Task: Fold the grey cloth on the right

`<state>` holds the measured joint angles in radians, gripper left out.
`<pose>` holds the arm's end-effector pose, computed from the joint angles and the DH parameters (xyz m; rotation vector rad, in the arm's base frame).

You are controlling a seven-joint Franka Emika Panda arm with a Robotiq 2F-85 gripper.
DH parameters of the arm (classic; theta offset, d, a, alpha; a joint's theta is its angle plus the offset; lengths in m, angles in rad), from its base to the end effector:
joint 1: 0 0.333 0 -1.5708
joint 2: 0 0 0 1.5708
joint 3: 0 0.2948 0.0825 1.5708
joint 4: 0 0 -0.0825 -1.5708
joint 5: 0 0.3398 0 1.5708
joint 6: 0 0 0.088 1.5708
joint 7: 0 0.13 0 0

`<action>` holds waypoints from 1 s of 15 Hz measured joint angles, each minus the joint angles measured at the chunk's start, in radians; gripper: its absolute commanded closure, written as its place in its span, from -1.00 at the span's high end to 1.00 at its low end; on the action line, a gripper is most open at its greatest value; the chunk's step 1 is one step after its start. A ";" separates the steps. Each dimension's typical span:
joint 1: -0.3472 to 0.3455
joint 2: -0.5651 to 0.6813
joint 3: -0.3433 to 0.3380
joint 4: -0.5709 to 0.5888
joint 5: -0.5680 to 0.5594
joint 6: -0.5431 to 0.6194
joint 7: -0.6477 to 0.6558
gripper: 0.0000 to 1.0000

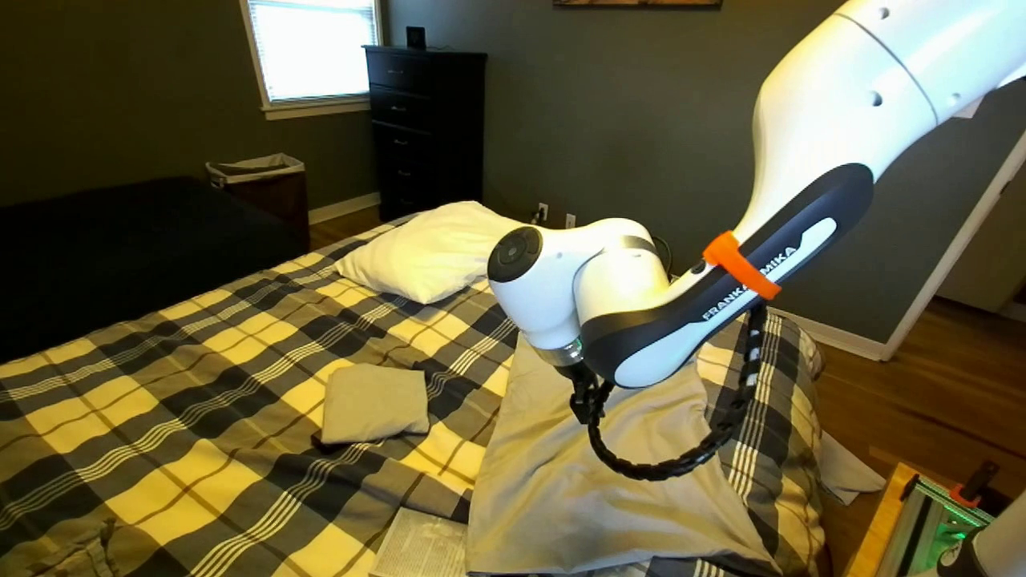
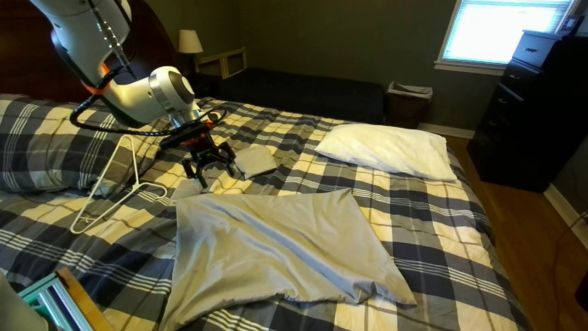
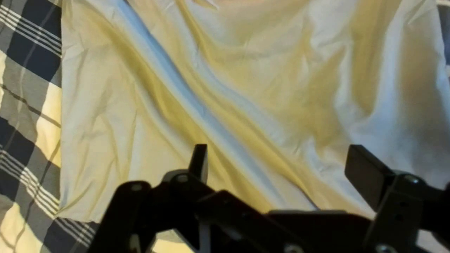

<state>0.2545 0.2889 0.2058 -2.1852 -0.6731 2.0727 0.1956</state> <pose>0.4499 0.1752 0.2322 2.4161 0.9035 -0.2644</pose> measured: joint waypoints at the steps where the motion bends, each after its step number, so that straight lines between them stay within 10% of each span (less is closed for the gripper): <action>1: 0.015 0.009 -0.003 0.001 -0.035 0.030 0.067 1.00; 8: 0.200 0.190 -0.001 0.117 -0.239 0.146 0.481 1.00; 15: 0.278 0.330 0.006 0.229 -0.260 0.184 0.512 1.00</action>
<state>0.5324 0.6186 0.2123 -1.9560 -0.9332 2.2566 0.7077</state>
